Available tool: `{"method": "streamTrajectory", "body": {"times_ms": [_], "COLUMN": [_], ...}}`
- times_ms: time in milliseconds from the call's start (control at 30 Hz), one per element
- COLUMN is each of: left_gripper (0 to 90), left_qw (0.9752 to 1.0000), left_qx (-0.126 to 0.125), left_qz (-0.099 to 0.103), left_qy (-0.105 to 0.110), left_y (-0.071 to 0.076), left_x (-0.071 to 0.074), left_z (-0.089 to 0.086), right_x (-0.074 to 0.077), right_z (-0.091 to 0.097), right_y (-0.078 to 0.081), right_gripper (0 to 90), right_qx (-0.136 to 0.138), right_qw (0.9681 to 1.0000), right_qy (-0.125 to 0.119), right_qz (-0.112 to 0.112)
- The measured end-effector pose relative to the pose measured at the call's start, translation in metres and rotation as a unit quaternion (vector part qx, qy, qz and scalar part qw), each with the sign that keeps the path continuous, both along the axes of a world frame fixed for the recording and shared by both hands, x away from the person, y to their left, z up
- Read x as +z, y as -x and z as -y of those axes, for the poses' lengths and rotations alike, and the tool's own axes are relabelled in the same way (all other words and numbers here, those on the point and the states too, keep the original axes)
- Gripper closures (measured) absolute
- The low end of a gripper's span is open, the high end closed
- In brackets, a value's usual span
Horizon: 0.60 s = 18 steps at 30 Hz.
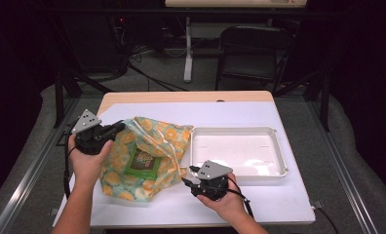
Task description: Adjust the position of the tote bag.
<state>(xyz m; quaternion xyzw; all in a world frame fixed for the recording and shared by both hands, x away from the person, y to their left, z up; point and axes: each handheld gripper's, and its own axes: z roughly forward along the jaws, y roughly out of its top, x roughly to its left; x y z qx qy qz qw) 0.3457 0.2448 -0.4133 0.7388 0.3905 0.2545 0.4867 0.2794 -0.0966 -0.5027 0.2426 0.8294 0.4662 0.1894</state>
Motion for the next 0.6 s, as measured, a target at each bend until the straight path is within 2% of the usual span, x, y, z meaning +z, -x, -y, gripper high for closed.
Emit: {"method": "streamTrajectory", "body": {"times_ms": [167, 333, 600], "left_gripper": [90.0, 90.0, 90.0], "left_qw": [1.0000, 1.0000, 1.0000], "left_qx": [0.004, 0.004, 0.004], "left_qz": [0.002, 0.002, 0.005], "left_qy": [0.002, 0.002, 0.005], "left_y": [0.001, 0.003, 0.005], "left_x": [0.000, 0.000, 0.001], "left_z": [0.000, 0.000, 0.000], "right_x": [0.014, 0.029, 0.048], "right_z": [-0.008, -0.021, -0.044], "right_y": [-0.007, -0.018, -0.034], "right_gripper": [52.0, 50.7, 50.7], "right_qx": [0.000, 0.004, 0.014], "right_qw": [0.9999, 0.9999, 0.9996], "right_qy": [-0.013, -0.012, -0.025], "right_qz": [-0.004, -0.001, 0.000]}}
